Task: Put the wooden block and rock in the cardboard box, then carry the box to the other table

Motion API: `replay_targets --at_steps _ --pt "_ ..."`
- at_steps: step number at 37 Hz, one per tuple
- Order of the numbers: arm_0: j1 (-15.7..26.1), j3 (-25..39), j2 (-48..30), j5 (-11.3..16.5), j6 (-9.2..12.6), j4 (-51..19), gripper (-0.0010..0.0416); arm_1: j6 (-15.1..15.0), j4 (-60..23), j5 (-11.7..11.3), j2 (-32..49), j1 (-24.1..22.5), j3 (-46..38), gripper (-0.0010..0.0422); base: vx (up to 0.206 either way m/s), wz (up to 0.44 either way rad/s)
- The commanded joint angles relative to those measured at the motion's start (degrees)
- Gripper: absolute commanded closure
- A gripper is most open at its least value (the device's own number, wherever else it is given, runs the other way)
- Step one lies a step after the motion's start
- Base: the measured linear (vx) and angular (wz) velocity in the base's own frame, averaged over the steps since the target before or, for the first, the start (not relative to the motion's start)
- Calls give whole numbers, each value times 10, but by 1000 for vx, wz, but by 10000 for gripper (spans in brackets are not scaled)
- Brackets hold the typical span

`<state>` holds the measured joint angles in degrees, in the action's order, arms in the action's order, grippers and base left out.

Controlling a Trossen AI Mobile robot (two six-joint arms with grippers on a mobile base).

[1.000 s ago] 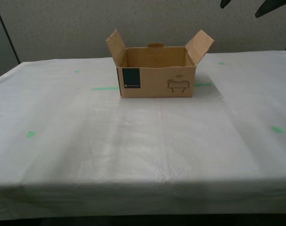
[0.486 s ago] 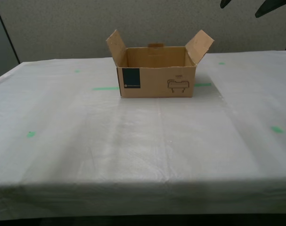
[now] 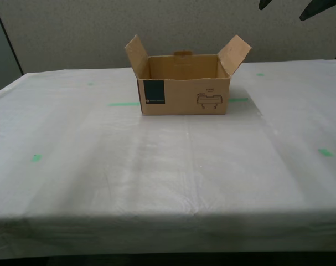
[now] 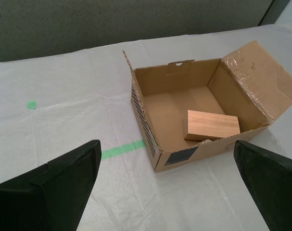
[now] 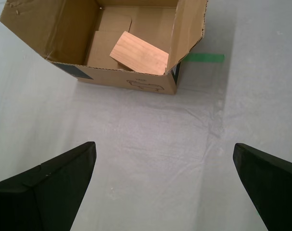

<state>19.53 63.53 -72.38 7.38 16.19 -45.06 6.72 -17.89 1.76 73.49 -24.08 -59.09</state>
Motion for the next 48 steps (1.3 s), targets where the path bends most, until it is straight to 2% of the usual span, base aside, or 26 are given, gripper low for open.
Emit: replay_targets --at_steps 1,48 --pt "0 0 0 -2 0 0 7 -1 1 -1 0 0 0 34 0 0" --pt "0 0 0 -2 0 0 7 -1 1 -1 0 0 0 34 0 0"
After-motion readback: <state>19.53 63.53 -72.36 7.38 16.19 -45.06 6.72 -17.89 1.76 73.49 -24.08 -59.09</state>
